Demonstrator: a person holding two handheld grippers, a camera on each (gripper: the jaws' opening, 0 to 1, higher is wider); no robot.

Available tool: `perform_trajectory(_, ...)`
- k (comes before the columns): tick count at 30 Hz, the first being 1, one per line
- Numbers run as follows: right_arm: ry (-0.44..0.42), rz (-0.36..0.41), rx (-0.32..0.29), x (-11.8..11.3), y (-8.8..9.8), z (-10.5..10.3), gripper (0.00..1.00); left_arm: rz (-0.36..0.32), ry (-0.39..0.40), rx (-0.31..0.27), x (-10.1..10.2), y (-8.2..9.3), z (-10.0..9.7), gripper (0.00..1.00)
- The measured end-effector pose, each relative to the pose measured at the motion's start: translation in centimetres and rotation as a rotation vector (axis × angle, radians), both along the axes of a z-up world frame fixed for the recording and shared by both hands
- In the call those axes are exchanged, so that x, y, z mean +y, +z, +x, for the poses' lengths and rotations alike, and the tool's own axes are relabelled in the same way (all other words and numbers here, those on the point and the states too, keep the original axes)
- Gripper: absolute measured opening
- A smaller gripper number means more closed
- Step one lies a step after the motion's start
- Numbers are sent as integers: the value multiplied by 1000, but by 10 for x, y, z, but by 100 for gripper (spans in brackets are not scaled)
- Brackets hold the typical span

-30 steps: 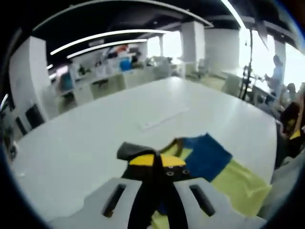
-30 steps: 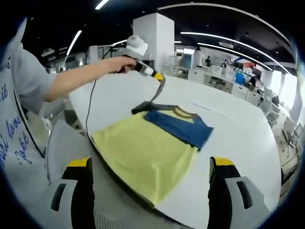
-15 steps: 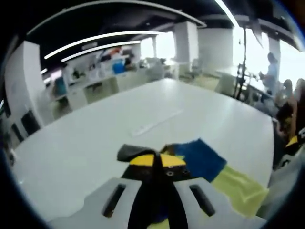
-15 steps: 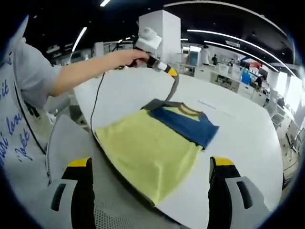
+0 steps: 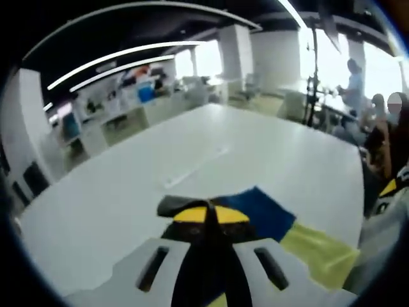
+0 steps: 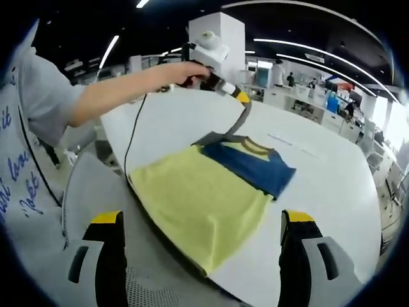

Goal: Fold the garment on the visible template until the final outline fits inside the template.

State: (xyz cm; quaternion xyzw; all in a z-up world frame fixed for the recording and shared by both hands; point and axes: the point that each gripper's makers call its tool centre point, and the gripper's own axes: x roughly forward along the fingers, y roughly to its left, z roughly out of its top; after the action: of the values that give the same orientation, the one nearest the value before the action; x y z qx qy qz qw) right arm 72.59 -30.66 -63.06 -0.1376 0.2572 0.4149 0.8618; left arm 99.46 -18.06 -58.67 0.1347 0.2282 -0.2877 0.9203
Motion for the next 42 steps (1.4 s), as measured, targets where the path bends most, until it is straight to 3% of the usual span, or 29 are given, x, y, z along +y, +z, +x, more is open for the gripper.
perform_trajectory(18, 39, 3, -1, -3, 1, 2, 100, 8, -24, 4, -25, -2, 2, 0)
perform_trajectory(42, 40, 9, 15, -9, -3, 1, 100, -14, -48, 51, -55, -27, 1, 0)
